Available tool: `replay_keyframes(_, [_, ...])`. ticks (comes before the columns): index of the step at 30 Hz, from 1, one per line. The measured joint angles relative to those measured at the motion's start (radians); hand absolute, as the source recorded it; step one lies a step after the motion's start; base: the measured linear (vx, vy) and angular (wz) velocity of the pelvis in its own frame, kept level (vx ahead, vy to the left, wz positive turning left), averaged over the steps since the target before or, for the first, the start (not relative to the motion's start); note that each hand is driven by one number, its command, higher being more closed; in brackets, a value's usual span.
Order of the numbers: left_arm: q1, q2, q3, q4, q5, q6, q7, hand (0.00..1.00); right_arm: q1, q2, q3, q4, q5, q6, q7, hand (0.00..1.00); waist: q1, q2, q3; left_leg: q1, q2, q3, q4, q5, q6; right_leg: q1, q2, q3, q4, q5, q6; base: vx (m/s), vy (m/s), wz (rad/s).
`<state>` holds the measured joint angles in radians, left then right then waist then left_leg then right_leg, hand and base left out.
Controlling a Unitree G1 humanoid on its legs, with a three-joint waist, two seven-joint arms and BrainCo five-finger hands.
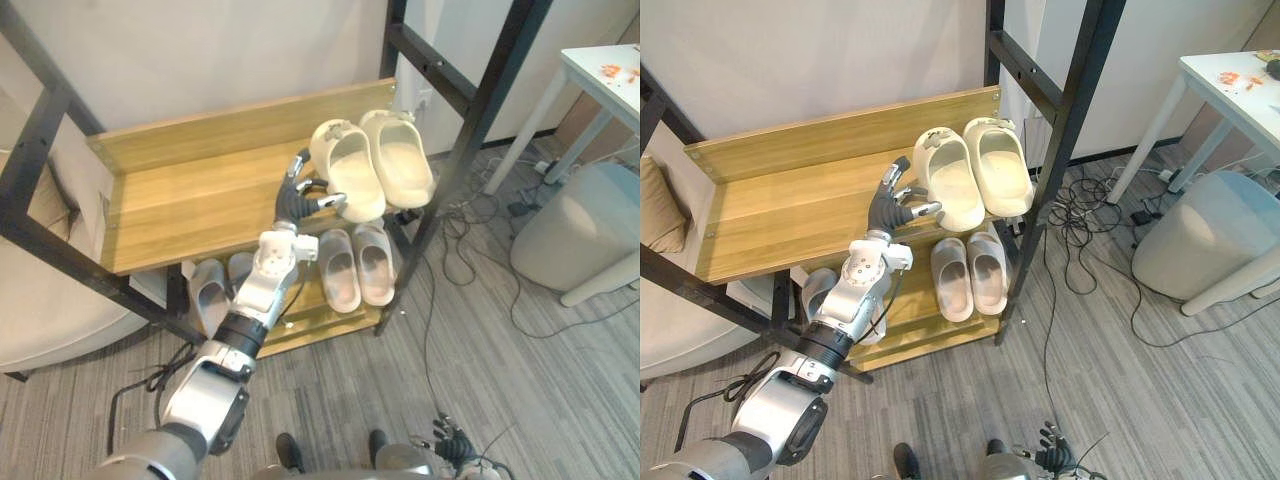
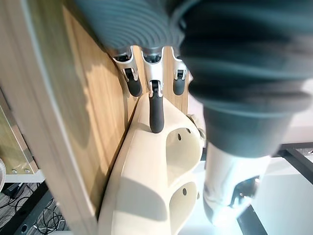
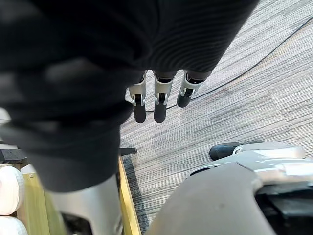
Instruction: Organize the slippers on the shoe rack
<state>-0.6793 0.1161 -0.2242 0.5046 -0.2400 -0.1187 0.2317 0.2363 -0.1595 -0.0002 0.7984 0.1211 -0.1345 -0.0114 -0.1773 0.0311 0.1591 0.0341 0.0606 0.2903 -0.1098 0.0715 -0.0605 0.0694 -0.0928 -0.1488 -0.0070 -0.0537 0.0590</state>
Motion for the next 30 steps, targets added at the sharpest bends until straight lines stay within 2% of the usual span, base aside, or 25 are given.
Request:
replay_keyframes(4, [0.019, 0.018, 0.011, -0.02, 0.0, 0.001, -0.002, 0.0, -0.001, 0.0, 0.0, 0.0, 0.0, 0.0, 0.001, 0.0, 0.001, 0.0, 0.0, 0.0, -0.002, -0.012, 0.0, 0.0, 0.0, 0.003, -0.001, -0.007, 0.001, -0.002, 0.0, -0.01, -0.001, 0.03])
replay_keyframes(8, [0.115, 0.028, 0.008, -0.149, -0.032, 0.001, -0.024, 0.0, 0.001, 0.0, 0.001, 0.0, 0.0, 0.0, 0.004, 0.0, 0.001, 0.001, 0.0, 0.002, -0.006, -0.043, 0.004, 0.001, 0.001, 0.021, -0.004, -0.037, 0.002, -0.012, 0.003, 0.0, -0.009, 0.24])
replay_keyframes(10, [0.176, 0.037, 0.002, -0.248, -0.064, -0.002, -0.042, 0.0, 0.001, -0.001, 0.003, 0.0, 0.0, 0.0, 0.012, 0.0, 0.013, 0.001, -0.001, 0.003, -0.007, -0.054, 0.004, 0.001, 0.001, 0.028, -0.005, -0.048, 0.003, -0.017, 0.002, 0.0, -0.011, 0.21])
replay_keyframes(13, [0.281, 0.079, -0.053, -0.405, -0.138, -0.006, -0.087, 0.0, -0.001, -0.002, 0.007, 0.0, 0.0, 0.0, 0.02, 0.0, 0.025, 0.001, -0.001, 0.003, -0.009, -0.062, 0.004, 0.001, 0.001, 0.035, -0.005, -0.058, 0.004, -0.022, 0.0, 0.01, -0.005, 0.1])
replay_keyframes(19, [0.468, 0.108, -0.15, -0.59, -0.294, -0.006, -0.206, 0.0, 0.001, -0.016, 0.017, 0.001, -0.002, 0.008, 0.039, 0.0, 0.048, 0.003, -0.002, 0.01, -0.009, -0.069, 0.005, 0.001, 0.001, 0.045, -0.004, -0.062, 0.003, -0.023, 0.0, 0.0, -0.002, 0.02])
replay_keyframes(23, [0.606, 0.118, -0.159, -0.629, -0.352, -0.003, -0.287, 0.0, 0.001, -0.037, 0.051, 0.002, -0.004, 0.008, 0.047, 0.0, 0.063, 0.008, -0.006, 0.027, -0.009, -0.081, 0.0, 0.001, 0.001, 0.062, -0.005, -0.068, 0.014, -0.033, 0.0, -0.04, -0.003, 0.04])
replay_keyframes(27, [0.749, 0.146, -0.158, -0.63, -0.349, 0.002, -0.336, 0.0, 0.015, -0.039, 0.051, 0.005, -0.011, 0.008, 0.051, 0.0, 0.073, 0.008, -0.031, 0.032, -0.009, -0.094, 0.0, 0.001, 0.001, 0.063, -0.011, -0.086, 0.031, -0.056, 0.002, -0.03, -0.007, 0.1])
replay_keyframes(30, [0.826, 0.143, -0.157, -0.565, -0.315, 0.007, -0.357, 0.0, 0.019, -0.038, 0.052, 0.013, -0.04, 0.008, 0.052, 0.0, 0.092, -0.001, -0.055, 0.029, -0.012, -0.11, -0.001, 0.001, 0.001, 0.065, -0.012, -0.092, 0.036, -0.061, 0.005, 0.01, -0.007, 0.14])
